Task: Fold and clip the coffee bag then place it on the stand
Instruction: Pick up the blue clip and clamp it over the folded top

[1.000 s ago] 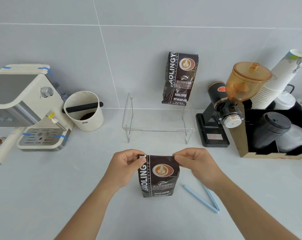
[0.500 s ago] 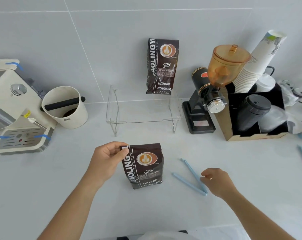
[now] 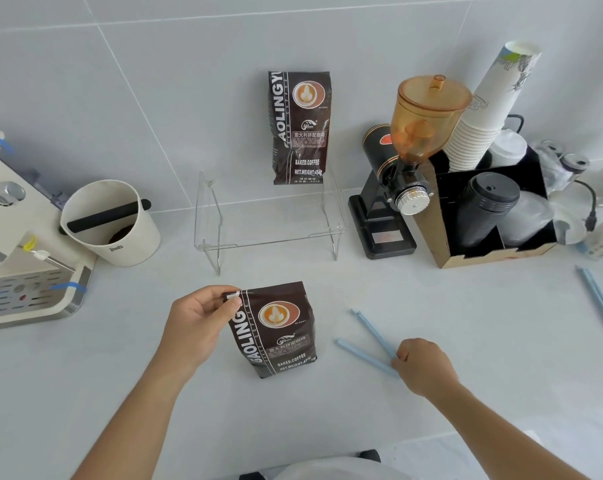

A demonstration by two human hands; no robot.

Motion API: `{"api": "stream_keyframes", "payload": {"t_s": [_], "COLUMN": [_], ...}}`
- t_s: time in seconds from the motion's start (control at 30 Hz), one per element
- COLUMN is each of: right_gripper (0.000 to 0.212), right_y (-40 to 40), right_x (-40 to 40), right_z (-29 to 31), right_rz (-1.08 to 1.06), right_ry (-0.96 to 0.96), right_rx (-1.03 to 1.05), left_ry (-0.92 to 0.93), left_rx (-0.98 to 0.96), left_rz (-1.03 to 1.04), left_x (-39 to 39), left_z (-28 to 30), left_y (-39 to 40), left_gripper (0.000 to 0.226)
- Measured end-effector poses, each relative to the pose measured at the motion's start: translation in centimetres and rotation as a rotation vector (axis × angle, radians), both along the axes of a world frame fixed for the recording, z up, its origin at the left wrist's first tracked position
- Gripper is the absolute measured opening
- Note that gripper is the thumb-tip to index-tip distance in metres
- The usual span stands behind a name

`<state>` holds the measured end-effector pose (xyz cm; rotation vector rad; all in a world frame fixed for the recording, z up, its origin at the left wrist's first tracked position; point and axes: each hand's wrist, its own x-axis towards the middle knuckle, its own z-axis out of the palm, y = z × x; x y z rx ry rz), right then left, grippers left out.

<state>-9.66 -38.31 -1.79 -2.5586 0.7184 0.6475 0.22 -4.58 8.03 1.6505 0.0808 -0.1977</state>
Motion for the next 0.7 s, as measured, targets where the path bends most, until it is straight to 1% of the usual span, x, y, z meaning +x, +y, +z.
{"api": "stream_keyframes", "payload": {"t_s": [0.2,0.3,0.43,0.57,0.7], "right_gripper": [0.019,0.017,0.017,0.019,0.020], "right_y": [-1.0,-1.4,-1.9,-2.4,-2.5], "right_x": [0.5,1.0,1.3,1.9,2.7], "right_z": [1.6,3.1,5.6,8.6,11.2], "right_rz": [-0.032,-0.100,-0.149,-0.145,-0.129], "right_ry": [-0.081,-0.126,-0.252,-0.357,-0.417], "right_rx": [0.057,0.169,0.297,0.363,0.459], "left_ry": [-0.008,-0.012,-0.039,-0.069,-0.069], "left_rx": [-0.004,-0.012,0.034,0.085,0.081], "left_rz": [-0.003,-0.014,-0.049,-0.072,-0.062], "left_x": [0.1,0.3,0.5,0.7,0.6], "left_z": [0.1,0.0,-0.1,0.1,0.3], "left_y": [0.0,0.0,0.3,0.5,0.4], "left_gripper": [0.021,0.024,0.030,0.032,0.033]}}
